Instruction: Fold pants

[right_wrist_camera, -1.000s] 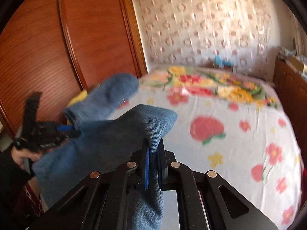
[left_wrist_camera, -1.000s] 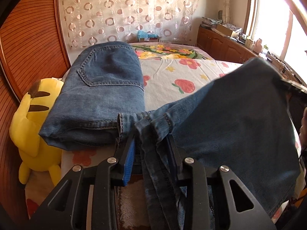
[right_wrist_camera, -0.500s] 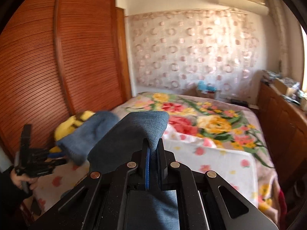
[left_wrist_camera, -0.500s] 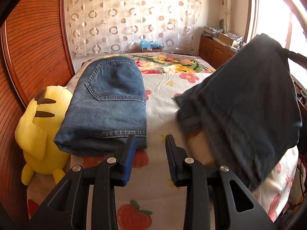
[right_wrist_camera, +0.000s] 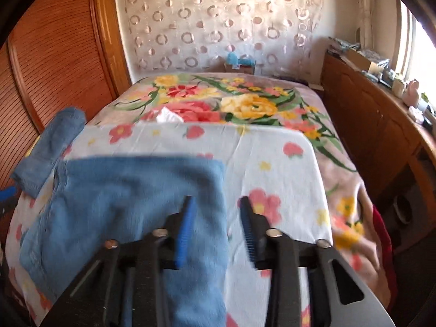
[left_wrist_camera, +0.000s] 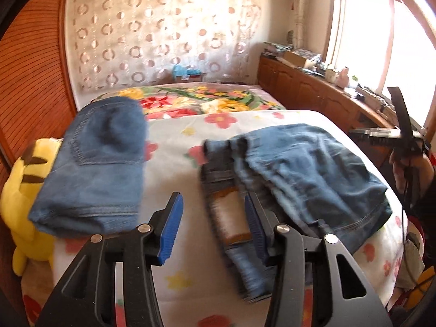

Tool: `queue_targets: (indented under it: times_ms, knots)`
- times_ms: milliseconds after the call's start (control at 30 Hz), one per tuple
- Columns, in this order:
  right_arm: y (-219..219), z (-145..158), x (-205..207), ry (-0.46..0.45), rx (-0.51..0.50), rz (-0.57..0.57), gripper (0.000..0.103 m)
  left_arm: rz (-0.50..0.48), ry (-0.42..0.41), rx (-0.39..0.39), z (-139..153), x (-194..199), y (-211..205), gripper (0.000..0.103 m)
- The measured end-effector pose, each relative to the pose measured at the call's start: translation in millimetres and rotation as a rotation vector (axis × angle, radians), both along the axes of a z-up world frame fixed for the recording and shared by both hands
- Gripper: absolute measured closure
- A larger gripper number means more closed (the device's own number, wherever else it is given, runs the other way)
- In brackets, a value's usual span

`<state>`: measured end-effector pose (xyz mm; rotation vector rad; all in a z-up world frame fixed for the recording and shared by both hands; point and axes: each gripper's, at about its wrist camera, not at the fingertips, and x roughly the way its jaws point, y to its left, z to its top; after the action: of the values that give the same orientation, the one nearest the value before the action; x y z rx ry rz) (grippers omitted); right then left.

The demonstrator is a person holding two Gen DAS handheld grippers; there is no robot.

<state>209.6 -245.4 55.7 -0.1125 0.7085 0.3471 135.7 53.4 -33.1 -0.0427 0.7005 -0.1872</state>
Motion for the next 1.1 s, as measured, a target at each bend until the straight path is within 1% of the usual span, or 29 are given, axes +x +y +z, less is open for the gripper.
queue_targets:
  times_ms: [33,67,133,167,233,267,333,433,533,633,767,867,1100]
  knots:
    - [-3.8,-2.1,-4.8,0.006,-0.002,0.003,0.045,-0.009,-0.001,-0.005,-0.2,0.4,-4.9,0.054]
    - [-8.7,-5.2,-11.1,0.007,0.001,0.003,0.043,-0.029,-0.005,-0.013,-0.1,1.6,-14.4,0.053]
    - [-21.2,-11.0,-21.6,0.027,0.033,0.020,0.043,-0.049,-0.017,-0.007,-1.3,2.6,-26.0,0.053]
    - [-24.6,-16.1,-28.6,0.040,0.046,0.029,0.043,-0.052,-0.029,0.009,-3.9,1.9,-33.2,0.053]
    - [-29.2,-22.7,-42.8,0.059,0.059,0.050,0.043,-0.052,-0.023,0.019,-8.4,1.7,-39.5,0.053]
    - [-39.3,-21.2,-45.7,0.066,0.061,0.062,0.043,-0.053,-0.016,0.012,-10.7,1.7,-41.0,0.053]
    - [-42.3,-27.5,-56.3,0.078,0.062,0.083,0.043,-0.063,-0.010,-0.010,-12.3,1.3,-44.6,0.053]
    - [-53.2,-35.7,-62.3,0.083,0.049,0.076,0.043,-0.082,-0.027,-0.016,-10.4,-1.3,-52.8,0.053]
    - [-59.7,-39.1,-68.8,0.093,0.067,0.068,0.036,-0.102,-0.048,-0.004,-13.4,-3.6,-59.9,0.053]
    - [-69.3,-40.5,-71.5,0.103,0.093,0.064,0.036,-0.097,-0.030,0.028,-28.9,-5.9,-59.0,0.053]
    - [-60.2,-42.9,-71.1,0.103,0.104,0.067,0.036,-0.090,-0.013,-0.005,-42.3,-9.7,-48.5,0.053]
    - [-55.2,-47.1,-75.0,0.110,0.118,0.072,0.036,-0.094,-0.014,-0.042,-43.6,-13.4,-42.9,0.053]
    - [-56.1,-49.5,-87.8,0.087,0.128,0.075,0.037,-0.099,-0.033,-0.007,-42.8,-24.8,-46.3,0.053]
